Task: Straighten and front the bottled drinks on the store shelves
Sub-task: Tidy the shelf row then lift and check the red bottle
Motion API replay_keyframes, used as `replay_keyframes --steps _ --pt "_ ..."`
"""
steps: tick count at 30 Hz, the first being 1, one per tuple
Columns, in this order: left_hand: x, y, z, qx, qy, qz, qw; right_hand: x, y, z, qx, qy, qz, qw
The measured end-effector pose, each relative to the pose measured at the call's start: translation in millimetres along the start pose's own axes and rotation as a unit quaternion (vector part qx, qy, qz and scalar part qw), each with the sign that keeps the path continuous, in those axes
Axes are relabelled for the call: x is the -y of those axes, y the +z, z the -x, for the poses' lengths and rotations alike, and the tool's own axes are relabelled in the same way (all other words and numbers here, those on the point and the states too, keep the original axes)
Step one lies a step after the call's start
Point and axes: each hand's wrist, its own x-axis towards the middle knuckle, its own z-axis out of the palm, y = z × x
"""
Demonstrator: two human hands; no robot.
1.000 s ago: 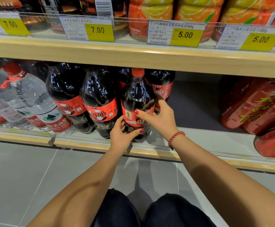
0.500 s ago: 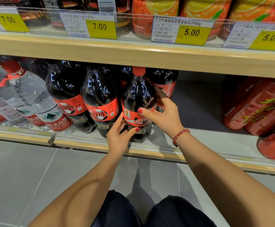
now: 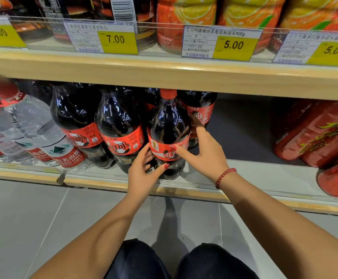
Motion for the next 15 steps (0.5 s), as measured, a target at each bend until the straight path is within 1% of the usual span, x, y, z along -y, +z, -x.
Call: replay_keyframes --steps 1,3,5,6,8,12,14,15 --pt "2.2 -3.8 0.2 0.014 -0.003 -0.024 1.000 -6.8 -2.5 0.3 0.008 -0.018 0.055 0.998" --pt "5.8 -14.2 0.8 0.066 -0.010 -0.094 0.993 -21.4 -8.8 3.3 0.045 -0.041 0.165 0.984" --pt "0.5 -27.5 2.1 0.131 -0.017 -0.194 0.972 -30.8 -17.8 7.8 0.091 -0.037 0.244 0.965" --pt "-4.2 -33.2 3.0 0.162 -0.019 -0.242 0.956 -32.7 -22.8 9.9 0.108 -0.025 0.265 0.958" --pt "-21.1 -42.8 7.0 0.212 -0.015 -0.311 0.926 -27.5 -36.9 15.3 0.128 0.010 0.274 0.953" --pt "-78.0 -48.8 27.0 0.284 0.000 -0.415 0.864 2.2 -74.1 36.4 0.168 0.037 0.279 0.945" --pt "-113.3 -47.1 36.8 0.313 0.026 -0.452 0.835 21.3 -96.7 51.1 0.181 0.059 0.278 0.942" --pt "-132.5 -45.7 41.3 0.326 0.039 -0.459 0.825 31.1 -109.3 58.6 0.185 0.071 0.277 0.940"
